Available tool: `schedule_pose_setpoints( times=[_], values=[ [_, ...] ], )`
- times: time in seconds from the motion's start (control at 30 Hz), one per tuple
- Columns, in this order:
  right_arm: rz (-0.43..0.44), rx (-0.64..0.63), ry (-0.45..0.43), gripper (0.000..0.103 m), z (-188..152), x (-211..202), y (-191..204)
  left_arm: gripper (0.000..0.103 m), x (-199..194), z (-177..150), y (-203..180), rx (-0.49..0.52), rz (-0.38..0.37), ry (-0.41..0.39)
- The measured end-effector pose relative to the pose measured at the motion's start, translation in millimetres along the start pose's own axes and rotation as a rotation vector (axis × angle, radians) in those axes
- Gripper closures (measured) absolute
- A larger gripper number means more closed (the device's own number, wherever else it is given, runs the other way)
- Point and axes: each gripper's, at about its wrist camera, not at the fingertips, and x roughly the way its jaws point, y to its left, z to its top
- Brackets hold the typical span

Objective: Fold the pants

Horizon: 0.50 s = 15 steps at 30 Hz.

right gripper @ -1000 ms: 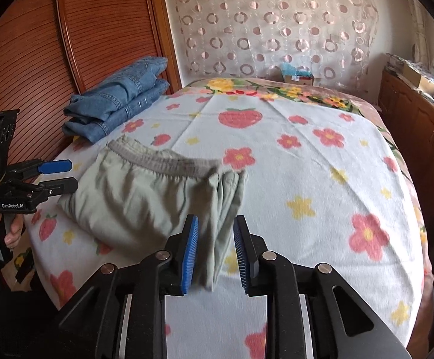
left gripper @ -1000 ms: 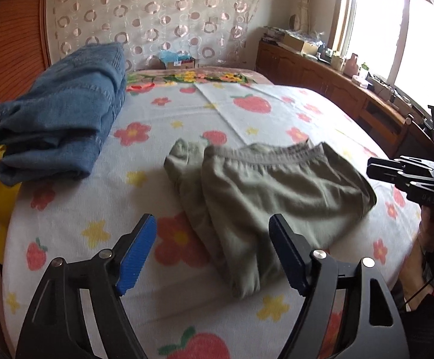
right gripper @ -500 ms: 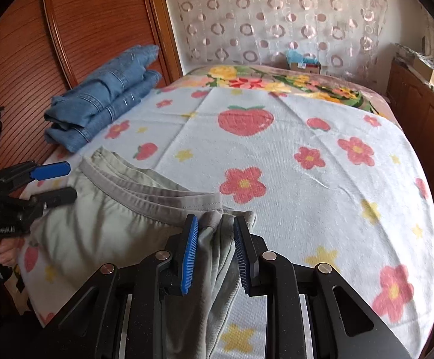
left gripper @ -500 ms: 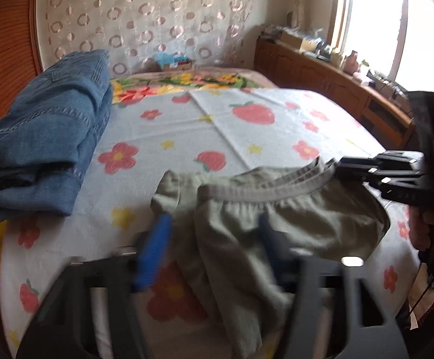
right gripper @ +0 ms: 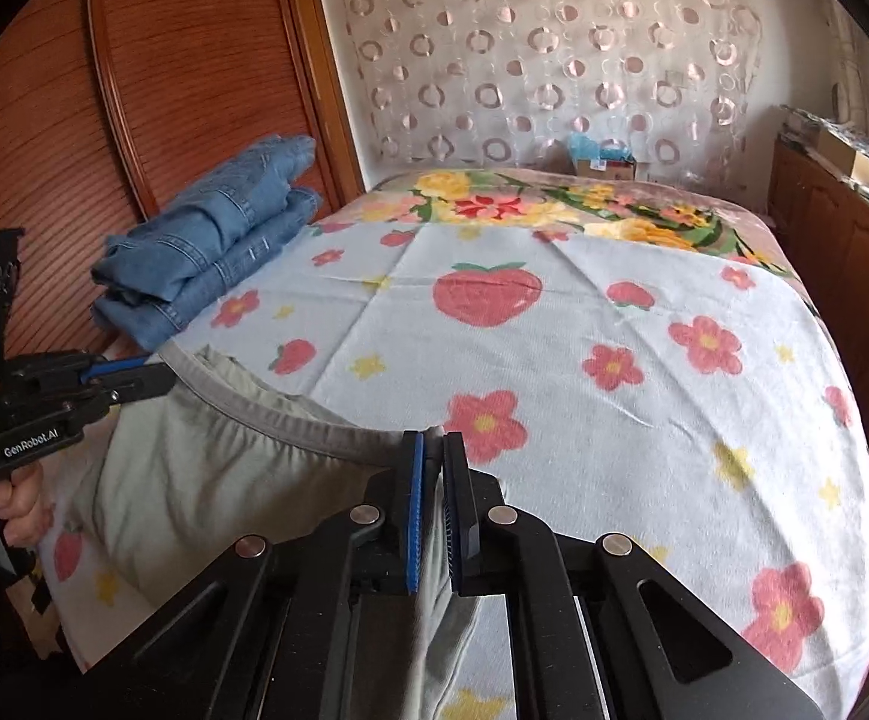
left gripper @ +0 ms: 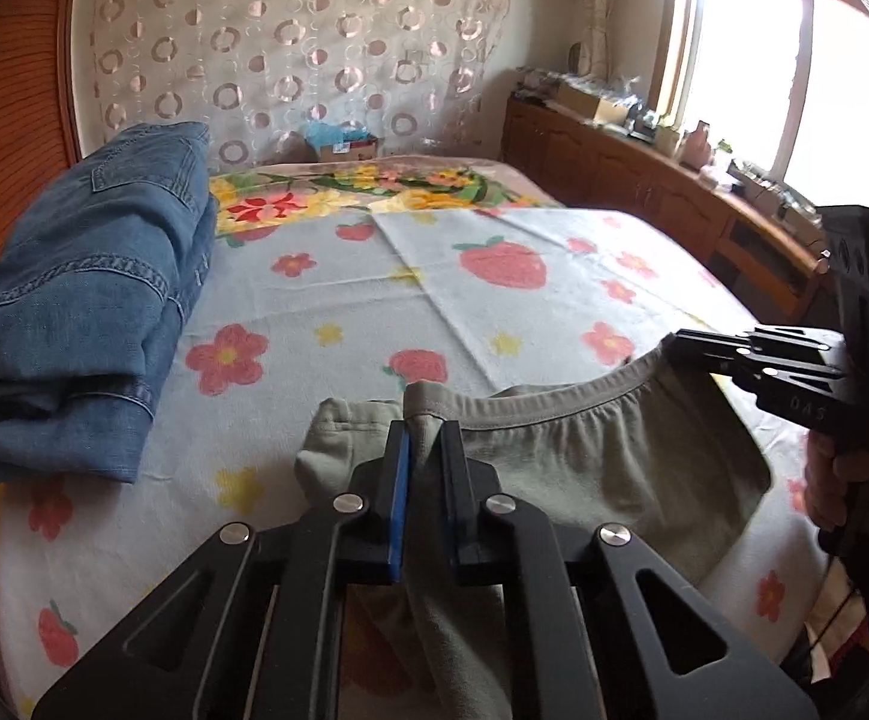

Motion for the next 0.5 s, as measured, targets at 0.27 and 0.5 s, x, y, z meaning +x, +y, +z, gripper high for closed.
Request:
schedule_pose_setpoints(
  times=[0.27, 0.5],
  values=[
    [-0.015, -0.008, 0.049, 0.096, 1.1, 6.4, 4.2, 0.089, 14.7, -9.0, -0.9, 0.005, 0.049, 0.051],
    [-0.064, -0.042, 0.040, 0.084, -1.9, -5.4, 10.4, 0.076, 21.2, -13.2, 0.3, 0.014, 0.075, 0.076]
  ],
)
